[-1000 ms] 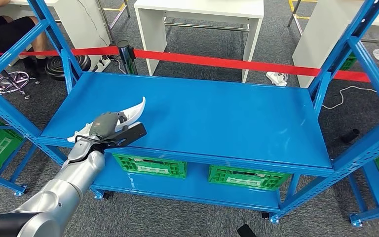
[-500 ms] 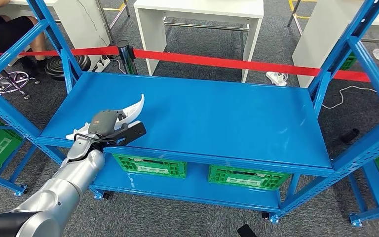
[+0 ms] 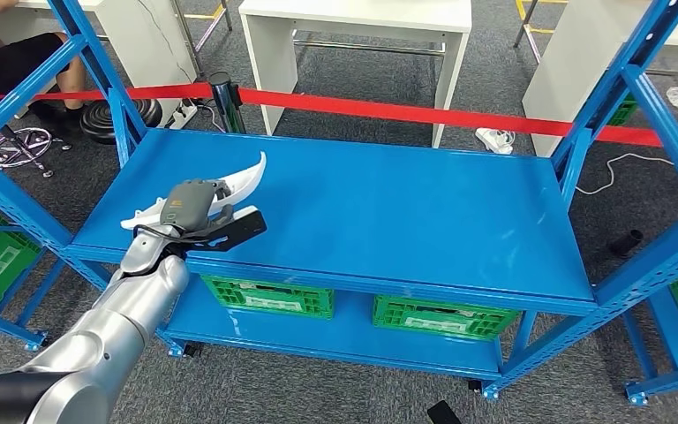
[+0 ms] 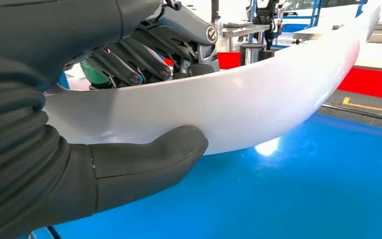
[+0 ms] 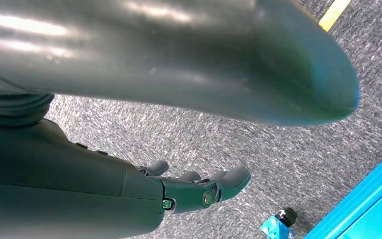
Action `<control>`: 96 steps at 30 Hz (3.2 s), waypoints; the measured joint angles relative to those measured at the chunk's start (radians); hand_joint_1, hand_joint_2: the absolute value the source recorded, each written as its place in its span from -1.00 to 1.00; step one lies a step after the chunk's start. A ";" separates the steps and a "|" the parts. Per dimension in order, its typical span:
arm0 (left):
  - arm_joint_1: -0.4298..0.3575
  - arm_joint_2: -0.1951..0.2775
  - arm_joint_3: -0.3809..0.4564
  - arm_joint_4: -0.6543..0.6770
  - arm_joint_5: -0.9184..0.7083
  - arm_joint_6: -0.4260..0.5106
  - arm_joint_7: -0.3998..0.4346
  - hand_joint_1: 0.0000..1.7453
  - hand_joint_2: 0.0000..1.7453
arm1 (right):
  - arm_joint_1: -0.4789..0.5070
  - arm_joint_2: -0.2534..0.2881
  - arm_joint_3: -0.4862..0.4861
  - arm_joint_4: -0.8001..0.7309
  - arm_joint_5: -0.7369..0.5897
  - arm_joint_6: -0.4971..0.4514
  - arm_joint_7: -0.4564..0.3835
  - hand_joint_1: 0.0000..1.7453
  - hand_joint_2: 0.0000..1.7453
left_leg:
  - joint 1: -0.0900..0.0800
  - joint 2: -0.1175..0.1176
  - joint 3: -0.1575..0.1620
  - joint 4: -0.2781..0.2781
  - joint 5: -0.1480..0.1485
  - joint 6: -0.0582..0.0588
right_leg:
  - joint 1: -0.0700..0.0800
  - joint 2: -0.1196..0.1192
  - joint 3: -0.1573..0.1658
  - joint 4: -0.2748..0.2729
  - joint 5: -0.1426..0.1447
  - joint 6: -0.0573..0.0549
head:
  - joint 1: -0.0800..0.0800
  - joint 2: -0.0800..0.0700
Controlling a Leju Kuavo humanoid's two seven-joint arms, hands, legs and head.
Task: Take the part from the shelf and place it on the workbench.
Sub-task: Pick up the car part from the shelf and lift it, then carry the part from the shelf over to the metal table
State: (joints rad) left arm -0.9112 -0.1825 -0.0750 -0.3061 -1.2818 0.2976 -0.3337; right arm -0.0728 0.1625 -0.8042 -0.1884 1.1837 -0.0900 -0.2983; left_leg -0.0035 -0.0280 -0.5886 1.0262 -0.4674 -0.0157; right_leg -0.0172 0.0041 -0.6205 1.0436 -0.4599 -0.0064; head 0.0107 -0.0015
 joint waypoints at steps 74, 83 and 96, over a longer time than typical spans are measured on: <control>0.081 -0.031 -0.424 -0.469 0.277 -0.138 -0.108 0.96 1.00 | 0.003 -0.014 -0.035 0.000 -0.005 -0.002 -0.018 -1.00 -1.00 | 0.005 -0.004 -0.025 0.012 0.017 0.002 | -0.008 0.012 0.023 0.018 -0.030 0.017 | 0.002 0.000; 0.088 -0.020 -0.427 -0.458 0.288 -0.138 -0.103 0.96 1.00 | 0.005 -0.014 -0.041 0.000 -0.007 -0.002 -0.014 -1.00 -1.00 | 0.010 0.019 -0.114 0.272 -0.124 -0.026 | -0.005 -0.004 -0.010 0.011 -0.001 -0.025 | 0.000 0.000; 0.086 -0.012 -0.428 -0.422 0.297 -0.122 -0.107 0.96 1.00 | 0.007 -0.012 -0.049 0.000 -0.009 -0.003 -0.018 -1.00 -1.00 | 0.000 0.026 0.010 -0.016 0.009 0.042 | -0.004 -0.003 -0.106 0.222 -0.123 0.033 | 0.002 0.000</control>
State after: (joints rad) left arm -0.8255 -0.1946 -0.5030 -0.7286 -0.9845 0.1755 -0.4403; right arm -0.0659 0.1505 -0.8536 -0.1884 1.1749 -0.0931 -0.3162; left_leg -0.0035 -0.0019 -0.5787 1.0100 -0.4589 0.0264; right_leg -0.0216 0.0008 -0.7261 1.2660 -0.5828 0.0266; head 0.0128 -0.0015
